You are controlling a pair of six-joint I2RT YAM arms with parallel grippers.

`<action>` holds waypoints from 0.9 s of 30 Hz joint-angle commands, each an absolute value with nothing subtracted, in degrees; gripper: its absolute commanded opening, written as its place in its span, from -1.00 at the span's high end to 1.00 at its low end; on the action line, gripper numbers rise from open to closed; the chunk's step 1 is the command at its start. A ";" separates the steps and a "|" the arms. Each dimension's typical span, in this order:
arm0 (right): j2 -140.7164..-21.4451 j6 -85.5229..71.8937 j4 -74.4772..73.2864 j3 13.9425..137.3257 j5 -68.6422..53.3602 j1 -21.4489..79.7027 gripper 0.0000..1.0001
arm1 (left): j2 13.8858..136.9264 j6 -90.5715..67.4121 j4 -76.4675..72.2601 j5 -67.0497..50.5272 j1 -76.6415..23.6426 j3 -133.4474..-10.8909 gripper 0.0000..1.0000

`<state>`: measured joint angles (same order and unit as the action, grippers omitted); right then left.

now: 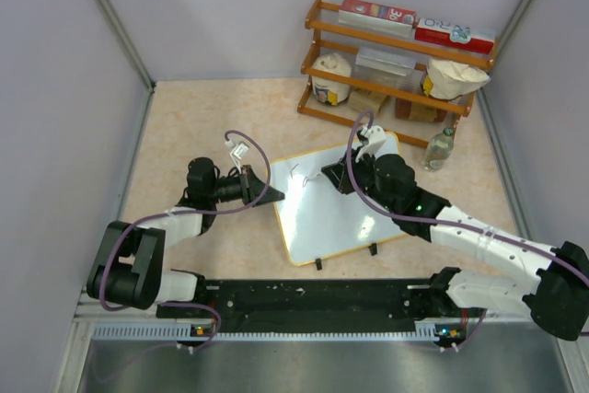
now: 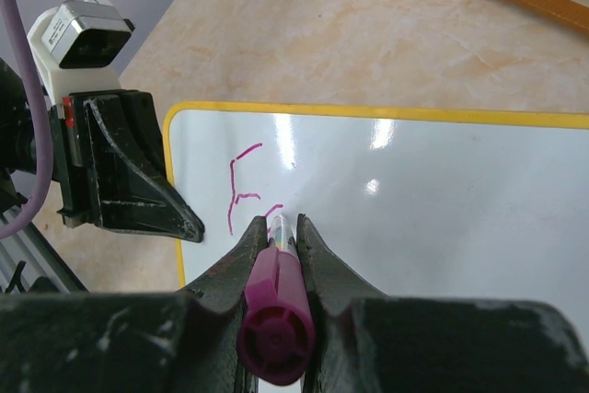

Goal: Write a sentence on the whiteboard

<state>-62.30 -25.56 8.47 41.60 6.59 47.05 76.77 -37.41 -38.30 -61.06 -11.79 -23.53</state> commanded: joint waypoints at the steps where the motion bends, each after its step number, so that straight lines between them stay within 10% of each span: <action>1: -61.44 -24.34 7.38 40.25 6.86 46.32 1.00 | 76.38 -32.70 -38.94 -61.17 -12.48 -24.61 1.00; 27: -58.01 -24.26 7.99 42.10 6.95 46.23 1.00 | 76.29 -32.52 -38.76 -61.17 -12.48 -24.61 1.00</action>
